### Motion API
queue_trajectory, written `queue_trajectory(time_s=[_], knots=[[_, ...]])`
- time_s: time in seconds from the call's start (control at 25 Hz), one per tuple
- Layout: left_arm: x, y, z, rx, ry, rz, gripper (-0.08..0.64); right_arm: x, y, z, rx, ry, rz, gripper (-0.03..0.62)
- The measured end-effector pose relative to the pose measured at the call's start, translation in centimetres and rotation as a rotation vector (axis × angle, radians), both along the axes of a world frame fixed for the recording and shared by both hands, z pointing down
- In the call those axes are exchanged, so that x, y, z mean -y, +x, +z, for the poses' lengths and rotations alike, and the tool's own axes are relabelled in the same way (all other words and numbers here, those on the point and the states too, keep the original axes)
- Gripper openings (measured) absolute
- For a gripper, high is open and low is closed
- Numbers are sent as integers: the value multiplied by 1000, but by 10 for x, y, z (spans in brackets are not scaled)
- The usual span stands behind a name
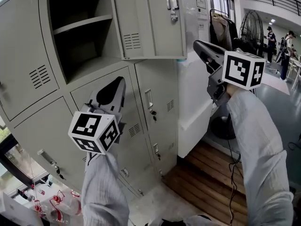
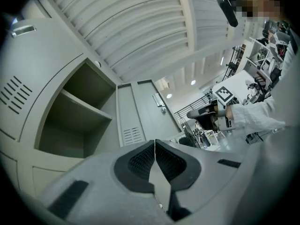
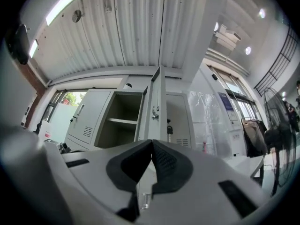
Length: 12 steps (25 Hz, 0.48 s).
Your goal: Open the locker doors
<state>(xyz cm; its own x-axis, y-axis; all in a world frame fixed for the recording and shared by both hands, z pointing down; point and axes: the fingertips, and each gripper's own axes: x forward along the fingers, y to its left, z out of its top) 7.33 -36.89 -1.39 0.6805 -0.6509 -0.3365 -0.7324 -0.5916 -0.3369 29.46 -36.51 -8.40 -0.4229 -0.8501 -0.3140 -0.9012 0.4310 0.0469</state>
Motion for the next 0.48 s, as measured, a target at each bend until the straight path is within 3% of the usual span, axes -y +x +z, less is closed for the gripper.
queue_trajectory(time_s=[0.48], knots=[[-26, -46, 75, -24, -110, -103, 12, -13, -53, 91, -66, -22, -107, 0]])
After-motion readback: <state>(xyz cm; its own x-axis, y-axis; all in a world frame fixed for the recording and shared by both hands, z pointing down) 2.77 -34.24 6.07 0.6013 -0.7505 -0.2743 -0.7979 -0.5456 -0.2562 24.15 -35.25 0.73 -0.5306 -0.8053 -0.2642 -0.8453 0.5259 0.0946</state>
